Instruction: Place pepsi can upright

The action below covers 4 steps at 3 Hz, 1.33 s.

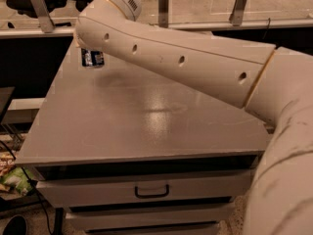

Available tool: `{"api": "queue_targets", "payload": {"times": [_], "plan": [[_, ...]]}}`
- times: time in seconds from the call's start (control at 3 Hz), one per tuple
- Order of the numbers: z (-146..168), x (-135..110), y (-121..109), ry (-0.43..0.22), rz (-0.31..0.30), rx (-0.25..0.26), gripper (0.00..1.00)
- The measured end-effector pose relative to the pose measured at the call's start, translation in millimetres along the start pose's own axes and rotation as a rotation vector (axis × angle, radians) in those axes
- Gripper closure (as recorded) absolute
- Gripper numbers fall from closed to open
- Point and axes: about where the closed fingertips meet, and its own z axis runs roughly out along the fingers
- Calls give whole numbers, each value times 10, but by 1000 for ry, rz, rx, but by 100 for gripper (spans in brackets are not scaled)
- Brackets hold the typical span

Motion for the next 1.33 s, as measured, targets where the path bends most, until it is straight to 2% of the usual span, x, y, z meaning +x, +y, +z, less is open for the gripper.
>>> {"api": "queue_targets", "payload": {"times": [0.67,1.33], "plan": [[184,-46,-169,105,-93,88,100],[311,-113,-241,205,-156,135,100]]}}
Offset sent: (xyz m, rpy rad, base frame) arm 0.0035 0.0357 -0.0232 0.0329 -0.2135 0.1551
